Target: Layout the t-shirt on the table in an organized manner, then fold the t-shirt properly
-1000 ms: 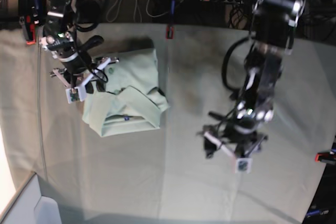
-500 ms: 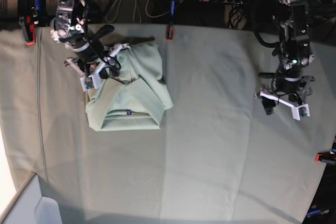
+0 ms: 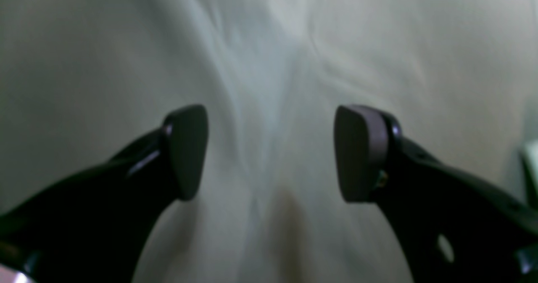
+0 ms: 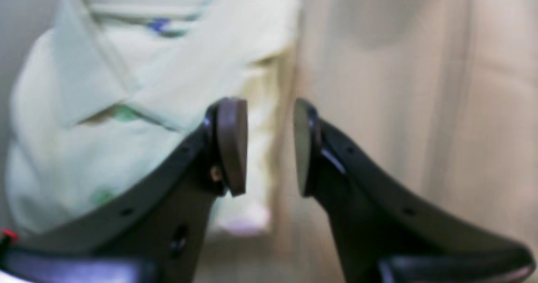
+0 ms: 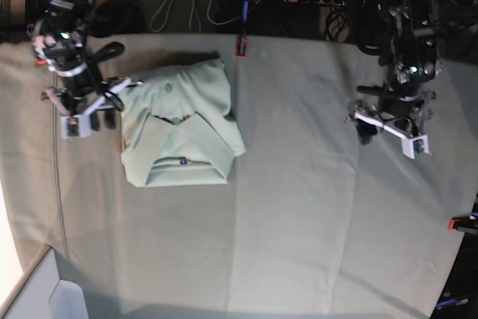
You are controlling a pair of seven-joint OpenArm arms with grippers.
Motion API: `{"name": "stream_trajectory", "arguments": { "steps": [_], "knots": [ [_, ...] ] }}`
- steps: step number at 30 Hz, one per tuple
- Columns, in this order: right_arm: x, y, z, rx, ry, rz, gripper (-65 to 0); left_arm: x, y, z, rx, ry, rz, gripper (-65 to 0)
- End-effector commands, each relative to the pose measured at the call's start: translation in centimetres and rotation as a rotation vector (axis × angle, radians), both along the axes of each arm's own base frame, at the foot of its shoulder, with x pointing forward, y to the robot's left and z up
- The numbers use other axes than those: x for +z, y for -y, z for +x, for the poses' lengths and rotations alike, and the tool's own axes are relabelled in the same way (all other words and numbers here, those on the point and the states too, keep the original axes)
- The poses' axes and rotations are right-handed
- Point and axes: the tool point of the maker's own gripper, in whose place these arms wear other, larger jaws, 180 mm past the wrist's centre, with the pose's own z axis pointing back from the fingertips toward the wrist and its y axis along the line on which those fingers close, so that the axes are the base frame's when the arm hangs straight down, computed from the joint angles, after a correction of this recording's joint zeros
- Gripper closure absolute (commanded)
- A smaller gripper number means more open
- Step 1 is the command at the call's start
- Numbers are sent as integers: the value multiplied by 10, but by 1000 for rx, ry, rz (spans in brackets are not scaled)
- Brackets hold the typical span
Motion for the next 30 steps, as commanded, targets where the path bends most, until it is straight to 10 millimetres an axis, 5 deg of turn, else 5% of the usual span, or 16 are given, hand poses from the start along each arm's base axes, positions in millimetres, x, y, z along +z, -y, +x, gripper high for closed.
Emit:
{"name": "stream_trajectory", "arguments": {
  "steps": [1, 4, 9, 17, 21, 24, 30],
  "knots": [
    [14, 10, 0, -19, 47, -17, -169, 8, 6, -3, -7, 9, -9, -415],
    [14, 22, -22, -79, 26, -27, -155, 5, 25, -31, -16, -71, -59, -287],
    [-8, 17, -71, -109, -81, -4, 0, 5, 42, -81, -24, -163, -89, -2],
    [-28, -20, -133, 10, -196, 163, 0, -30, 44, -177, -23, -412, -92, 0],
    [-59, -35, -153, 7, -285, 237, 0, -73, 38, -214, 0, -562, -108, 0],
    [-99, -45, -181, -21, -400, 298, 0, -117, 33, -216, 18, -577, -105, 0],
    [-166, -71, -204, -17, -572, 361, 0, -197, 30, -224, -24, -604, -54, 0]
  ]
}}
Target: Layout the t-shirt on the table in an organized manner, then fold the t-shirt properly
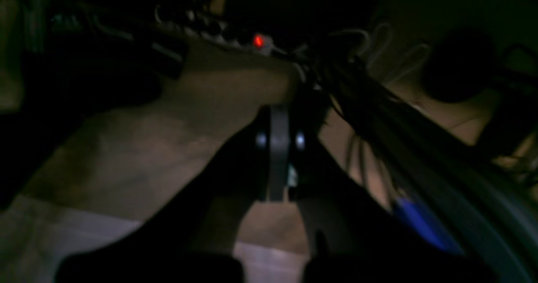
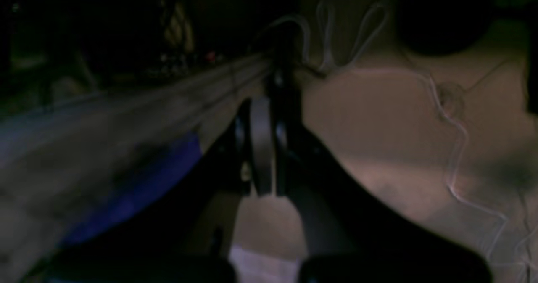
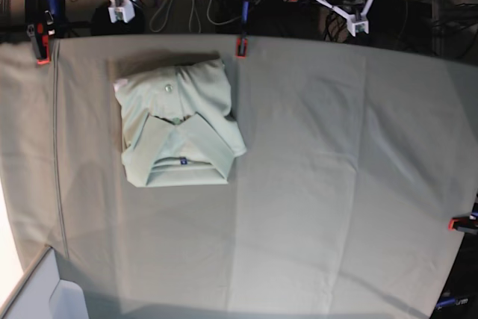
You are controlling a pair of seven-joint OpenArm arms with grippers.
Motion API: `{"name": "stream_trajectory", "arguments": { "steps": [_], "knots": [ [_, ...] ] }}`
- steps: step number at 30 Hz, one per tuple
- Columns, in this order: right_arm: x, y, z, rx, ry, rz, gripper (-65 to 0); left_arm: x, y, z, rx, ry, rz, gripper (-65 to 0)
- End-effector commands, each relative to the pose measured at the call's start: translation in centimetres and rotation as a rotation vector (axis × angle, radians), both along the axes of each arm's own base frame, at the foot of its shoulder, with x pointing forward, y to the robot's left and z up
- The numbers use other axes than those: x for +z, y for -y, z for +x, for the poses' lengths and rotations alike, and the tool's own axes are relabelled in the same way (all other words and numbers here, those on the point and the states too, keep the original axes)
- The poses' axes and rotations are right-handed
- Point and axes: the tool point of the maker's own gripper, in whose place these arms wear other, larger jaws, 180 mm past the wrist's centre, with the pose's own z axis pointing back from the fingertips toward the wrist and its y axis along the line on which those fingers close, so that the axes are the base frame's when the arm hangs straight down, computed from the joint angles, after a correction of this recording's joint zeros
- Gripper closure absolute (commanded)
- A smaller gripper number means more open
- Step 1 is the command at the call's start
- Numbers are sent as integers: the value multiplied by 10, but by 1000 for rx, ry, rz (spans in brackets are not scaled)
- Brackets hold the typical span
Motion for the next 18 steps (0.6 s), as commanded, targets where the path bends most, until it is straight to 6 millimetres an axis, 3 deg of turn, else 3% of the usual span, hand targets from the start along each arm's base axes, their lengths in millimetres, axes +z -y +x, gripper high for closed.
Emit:
{"name": "stream_trajectory", "arguments": {
  "steps": [1, 4, 7, 12, 14, 18],
  "knots": [
    [-4, -2, -6, 5, 2, 12, 0, -10, -3, -8, -13, -27, 16, 0],
    [-22, -1, -17, -47, 18, 2, 0, -40, -2, -22, -51, -76, 36, 0],
    [-43, 27, -35, -173, 23, -127, 0, -55, -3, -26, -119, -43, 76, 0],
    [-72, 65, -68, -300, -9, -356, 0, -58, -15, -24, -150, 31, 141, 0],
    [-79, 70, -83, -315, -36, -427, 0, -58, -16, -21, -148, 33, 142, 0],
    [-82, 71, -96, -300, -50, -574, 0, -58, -16, -20, -148, 34, 142, 0]
  ]
}}
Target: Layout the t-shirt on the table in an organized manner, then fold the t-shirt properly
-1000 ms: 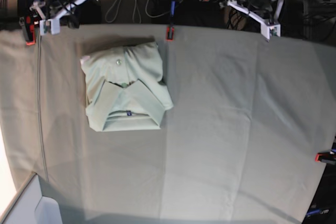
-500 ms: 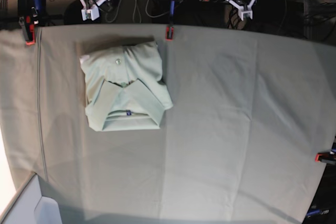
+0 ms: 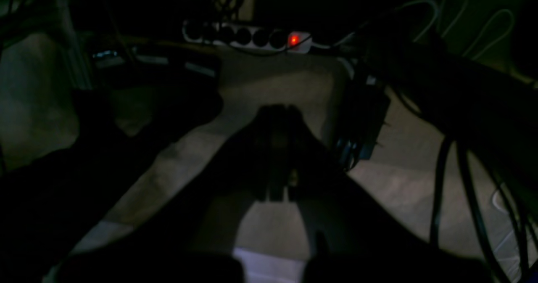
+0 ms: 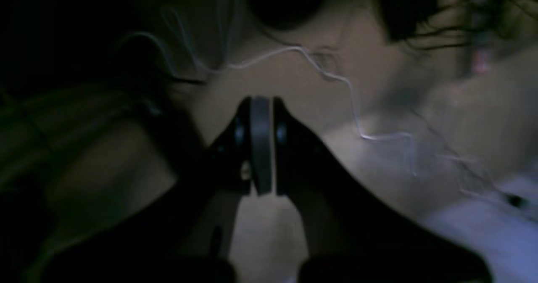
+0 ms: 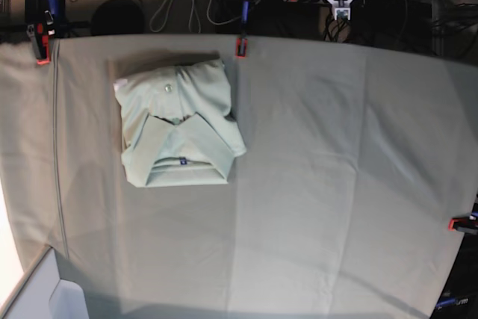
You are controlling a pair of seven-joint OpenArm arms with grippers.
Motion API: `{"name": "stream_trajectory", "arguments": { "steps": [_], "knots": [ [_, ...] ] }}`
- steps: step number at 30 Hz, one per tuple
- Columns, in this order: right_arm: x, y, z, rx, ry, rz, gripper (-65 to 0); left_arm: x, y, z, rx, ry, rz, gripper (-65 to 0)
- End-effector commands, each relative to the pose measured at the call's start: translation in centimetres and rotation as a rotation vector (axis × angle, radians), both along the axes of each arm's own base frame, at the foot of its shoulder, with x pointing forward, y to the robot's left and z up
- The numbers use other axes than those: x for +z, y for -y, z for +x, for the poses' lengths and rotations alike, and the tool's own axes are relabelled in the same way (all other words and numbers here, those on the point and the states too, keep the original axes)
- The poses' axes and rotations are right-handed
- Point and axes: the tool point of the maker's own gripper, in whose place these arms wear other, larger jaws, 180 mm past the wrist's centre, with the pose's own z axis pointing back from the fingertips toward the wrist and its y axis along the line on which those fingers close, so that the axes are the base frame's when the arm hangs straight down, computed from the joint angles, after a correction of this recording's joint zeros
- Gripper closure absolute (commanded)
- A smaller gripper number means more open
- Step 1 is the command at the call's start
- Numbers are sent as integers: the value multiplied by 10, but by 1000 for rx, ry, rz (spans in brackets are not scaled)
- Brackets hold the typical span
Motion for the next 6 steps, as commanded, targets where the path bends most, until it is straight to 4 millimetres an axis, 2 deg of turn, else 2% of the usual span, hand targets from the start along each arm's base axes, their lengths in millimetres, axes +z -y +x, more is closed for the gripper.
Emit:
{"name": "stream_trajectory", "arguments": {
  "steps": [1, 3, 6],
  "knots": [
    [4, 8, -2, 10, -7, -54, 0, 1, -3, 1, -2, 6, 8, 0],
    [6, 11, -5, 26, -34, -110, 0, 0, -2, 1, -14, 5, 7, 0],
    [6, -4, -1, 104, -45, -113, 0, 0, 7, 2, -18, 7, -6, 0]
  ]
}}
